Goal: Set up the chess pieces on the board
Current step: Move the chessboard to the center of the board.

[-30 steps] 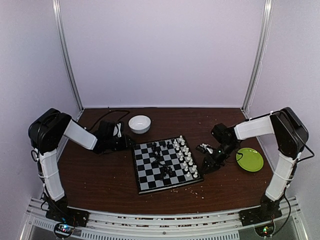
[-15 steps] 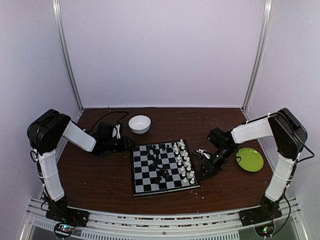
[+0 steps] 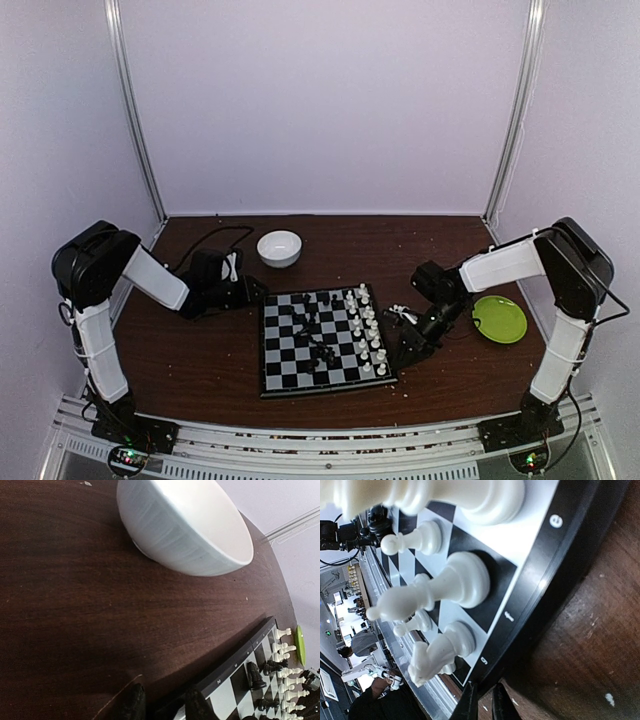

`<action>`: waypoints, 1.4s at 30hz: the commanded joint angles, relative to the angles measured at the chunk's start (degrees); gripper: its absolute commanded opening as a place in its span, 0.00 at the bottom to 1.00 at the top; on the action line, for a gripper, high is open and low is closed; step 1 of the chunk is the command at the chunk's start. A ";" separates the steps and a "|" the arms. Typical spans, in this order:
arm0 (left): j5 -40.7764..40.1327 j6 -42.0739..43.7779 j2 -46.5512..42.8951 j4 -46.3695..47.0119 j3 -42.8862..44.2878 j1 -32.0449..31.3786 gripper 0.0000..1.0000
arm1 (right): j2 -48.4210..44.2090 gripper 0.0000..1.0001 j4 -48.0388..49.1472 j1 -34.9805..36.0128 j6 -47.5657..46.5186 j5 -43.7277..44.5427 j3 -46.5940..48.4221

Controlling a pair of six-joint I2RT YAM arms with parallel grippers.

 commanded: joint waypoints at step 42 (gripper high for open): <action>-10.52 26.24 -10.23 -55.15 42.94 -13.86 0.47 | -46.03 0.64 12.30 -29.96 -10.92 18.26 -3.55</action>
